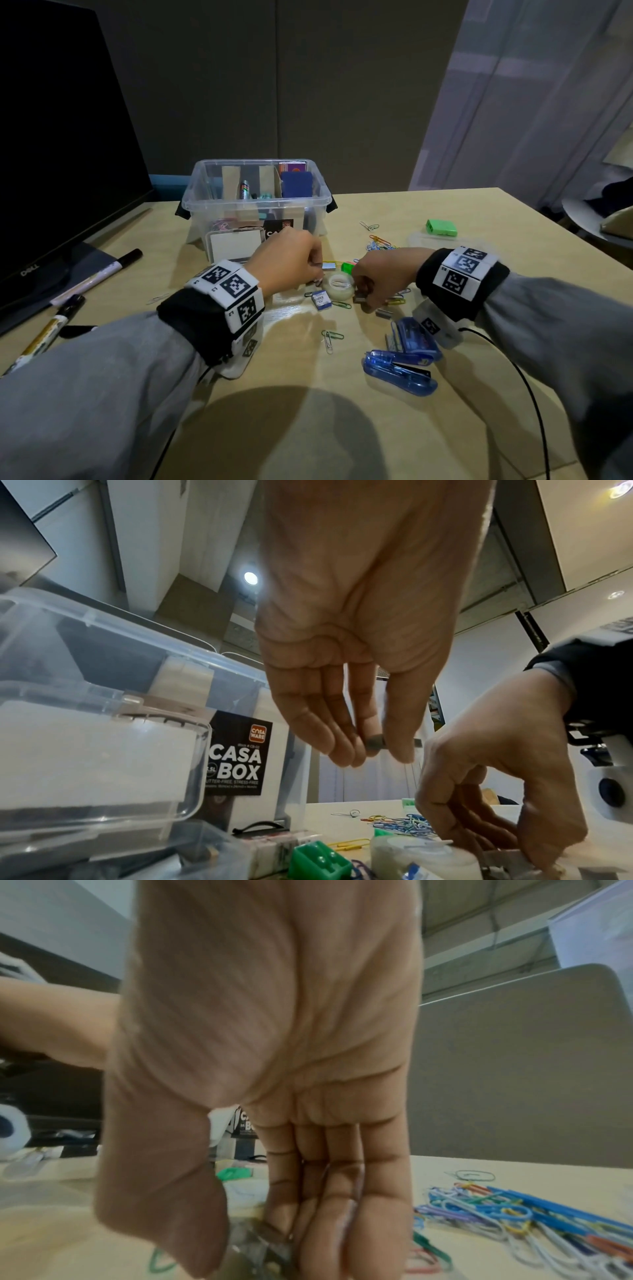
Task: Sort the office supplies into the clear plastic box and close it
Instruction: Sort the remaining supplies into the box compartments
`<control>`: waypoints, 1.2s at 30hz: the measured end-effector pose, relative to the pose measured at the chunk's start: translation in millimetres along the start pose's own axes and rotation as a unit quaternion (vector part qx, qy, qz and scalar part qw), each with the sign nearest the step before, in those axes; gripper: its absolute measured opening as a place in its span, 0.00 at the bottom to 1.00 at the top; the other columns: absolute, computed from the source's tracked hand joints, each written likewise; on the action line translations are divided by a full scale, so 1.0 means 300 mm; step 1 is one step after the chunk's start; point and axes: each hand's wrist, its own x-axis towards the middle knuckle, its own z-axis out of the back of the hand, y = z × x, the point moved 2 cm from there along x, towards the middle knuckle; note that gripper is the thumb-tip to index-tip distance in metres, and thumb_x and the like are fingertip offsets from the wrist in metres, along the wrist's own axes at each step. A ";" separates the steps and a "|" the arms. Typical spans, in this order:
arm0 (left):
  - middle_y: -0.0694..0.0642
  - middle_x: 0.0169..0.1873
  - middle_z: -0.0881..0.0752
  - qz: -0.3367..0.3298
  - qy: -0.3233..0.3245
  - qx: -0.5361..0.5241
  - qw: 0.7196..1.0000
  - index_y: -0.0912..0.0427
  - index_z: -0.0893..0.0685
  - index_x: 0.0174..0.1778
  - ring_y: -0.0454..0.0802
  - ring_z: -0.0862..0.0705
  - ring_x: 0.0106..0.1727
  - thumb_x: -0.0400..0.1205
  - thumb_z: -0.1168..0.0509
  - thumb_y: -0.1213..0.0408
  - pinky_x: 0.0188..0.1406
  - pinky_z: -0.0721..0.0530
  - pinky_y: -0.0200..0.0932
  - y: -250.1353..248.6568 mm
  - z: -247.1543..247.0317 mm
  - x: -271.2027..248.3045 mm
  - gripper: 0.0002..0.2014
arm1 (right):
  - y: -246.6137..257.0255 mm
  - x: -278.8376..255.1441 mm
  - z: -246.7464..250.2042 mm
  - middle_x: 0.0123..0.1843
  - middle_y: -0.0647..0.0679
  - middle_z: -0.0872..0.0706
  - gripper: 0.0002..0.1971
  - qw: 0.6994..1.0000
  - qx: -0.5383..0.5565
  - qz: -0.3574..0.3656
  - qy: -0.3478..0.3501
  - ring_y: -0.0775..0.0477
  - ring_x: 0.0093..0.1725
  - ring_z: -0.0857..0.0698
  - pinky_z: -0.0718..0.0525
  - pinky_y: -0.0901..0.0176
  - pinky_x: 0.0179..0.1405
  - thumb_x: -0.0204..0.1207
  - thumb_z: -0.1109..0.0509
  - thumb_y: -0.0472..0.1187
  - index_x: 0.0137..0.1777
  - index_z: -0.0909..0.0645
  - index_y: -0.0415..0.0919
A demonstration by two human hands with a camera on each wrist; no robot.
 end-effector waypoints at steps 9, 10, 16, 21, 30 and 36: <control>0.45 0.35 0.17 0.042 0.012 -0.051 0.998 0.57 0.12 0.41 0.39 0.20 0.38 0.77 0.25 0.62 0.34 0.26 0.31 0.008 0.013 -0.002 0.04 | -0.018 -0.019 0.052 0.39 0.49 0.15 0.11 0.990 0.103 0.036 -0.086 0.42 0.38 0.13 0.12 0.44 0.42 0.67 0.23 0.40 0.43 0.23 0.46; 0.46 0.36 0.16 0.051 0.013 -0.054 0.997 0.58 0.12 0.43 0.40 0.20 0.38 0.77 0.25 0.61 0.34 0.25 0.32 0.008 0.014 -0.002 0.05 | -0.013 -0.019 0.054 0.38 0.50 0.15 0.11 0.990 0.104 0.042 -0.092 0.43 0.38 0.14 0.13 0.45 0.42 0.67 0.23 0.39 0.43 0.23 0.45; 0.56 0.37 0.11 0.128 0.046 -0.150 0.979 0.64 0.10 0.44 0.45 0.16 0.36 0.83 0.31 0.61 0.38 0.15 0.40 0.060 0.021 -0.018 0.10 | 0.033 -0.028 0.082 0.40 0.47 0.14 0.10 0.964 0.135 0.104 -0.205 0.49 0.36 0.18 0.15 0.52 0.40 0.67 0.25 0.38 0.46 0.20 0.39; 0.62 0.36 0.10 0.171 0.066 -0.260 0.948 0.68 0.11 0.44 0.48 0.14 0.33 0.82 0.31 0.67 0.47 0.10 0.47 0.104 0.031 -0.039 0.07 | 0.075 -0.030 0.121 0.38 0.53 0.15 0.11 0.934 0.165 0.146 -0.280 0.58 0.35 0.17 0.15 0.59 0.37 0.65 0.23 0.35 0.44 0.22 0.41; 0.61 0.38 0.09 0.122 0.030 -0.306 0.944 0.67 0.12 0.49 0.48 0.11 0.35 0.77 0.27 0.73 0.36 0.12 0.37 0.120 0.075 -0.082 0.06 | 0.172 -0.009 0.163 0.35 0.56 0.22 0.13 0.928 0.114 0.189 -0.300 0.60 0.31 0.23 0.25 0.72 0.31 0.67 0.23 0.35 0.44 0.25 0.46; 0.62 0.39 0.09 0.123 0.018 -0.349 0.929 0.62 0.18 0.56 0.53 0.10 0.39 0.76 0.26 0.72 0.41 0.10 0.43 0.134 0.074 -0.089 0.14 | 0.185 0.000 0.164 0.36 0.54 0.20 0.10 0.929 0.106 0.183 -0.304 0.58 0.32 0.22 0.24 0.72 0.31 0.69 0.23 0.35 0.46 0.21 0.42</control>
